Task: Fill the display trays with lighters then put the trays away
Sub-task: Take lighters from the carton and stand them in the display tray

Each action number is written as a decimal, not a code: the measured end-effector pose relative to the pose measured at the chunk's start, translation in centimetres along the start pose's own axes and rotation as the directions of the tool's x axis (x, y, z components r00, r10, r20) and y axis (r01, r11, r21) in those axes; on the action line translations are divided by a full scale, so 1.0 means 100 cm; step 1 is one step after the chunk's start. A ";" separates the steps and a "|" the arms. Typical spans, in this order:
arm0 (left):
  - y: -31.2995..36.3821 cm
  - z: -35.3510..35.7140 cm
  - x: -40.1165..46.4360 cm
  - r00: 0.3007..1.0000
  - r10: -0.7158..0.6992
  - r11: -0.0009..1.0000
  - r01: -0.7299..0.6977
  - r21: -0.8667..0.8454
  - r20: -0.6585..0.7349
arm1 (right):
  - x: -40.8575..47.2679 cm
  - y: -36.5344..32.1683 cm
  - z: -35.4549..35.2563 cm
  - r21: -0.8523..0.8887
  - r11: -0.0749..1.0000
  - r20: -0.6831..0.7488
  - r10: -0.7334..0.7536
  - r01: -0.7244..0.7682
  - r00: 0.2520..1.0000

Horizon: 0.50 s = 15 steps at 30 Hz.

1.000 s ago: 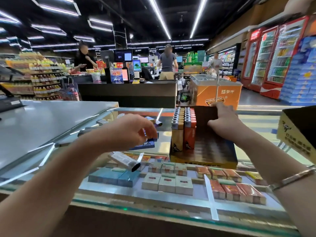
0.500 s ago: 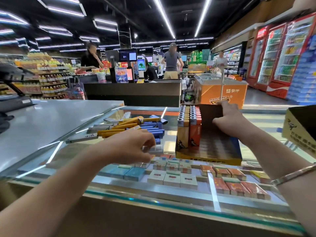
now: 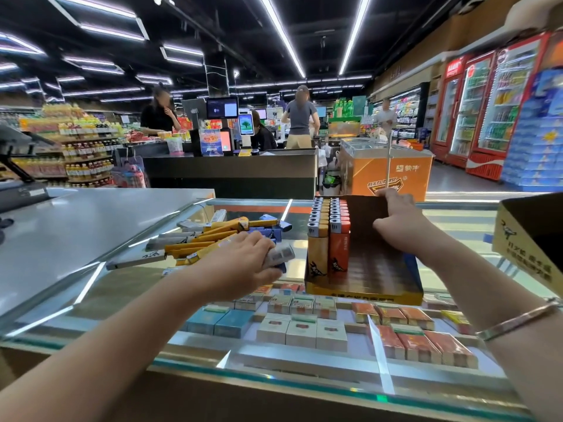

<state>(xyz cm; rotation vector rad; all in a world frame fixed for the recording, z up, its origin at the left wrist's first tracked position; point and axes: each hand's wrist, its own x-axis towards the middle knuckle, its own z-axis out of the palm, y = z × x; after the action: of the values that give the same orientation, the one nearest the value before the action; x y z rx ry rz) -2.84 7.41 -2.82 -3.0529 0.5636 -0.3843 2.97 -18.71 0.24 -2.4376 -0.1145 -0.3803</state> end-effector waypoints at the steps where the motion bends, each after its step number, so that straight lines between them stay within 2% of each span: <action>1: 0.001 0.000 0.000 1.000 0.005 1.000 -0.005 -0.013 0.031 | 0.000 0.000 0.000 0.000 1.000 0.000 0.001 -0.001 1.000; 9: 0.007 -0.007 0.001 0.993 -0.031 0.963 0.061 -0.264 0.117 | 0.001 0.002 0.001 0.004 1.000 -0.005 -0.020 0.020 1.000; 15: 0.010 -0.013 0.008 0.991 -0.095 0.898 0.125 -0.422 0.090 | 0.002 0.002 0.001 -0.017 1.000 -0.008 -0.023 0.022 1.000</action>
<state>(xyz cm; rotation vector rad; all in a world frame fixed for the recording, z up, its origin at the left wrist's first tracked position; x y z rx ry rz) -2.80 6.19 -1.41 -3.5160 0.5345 -0.1732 3.21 -18.81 0.08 -2.4533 -0.1358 -0.4029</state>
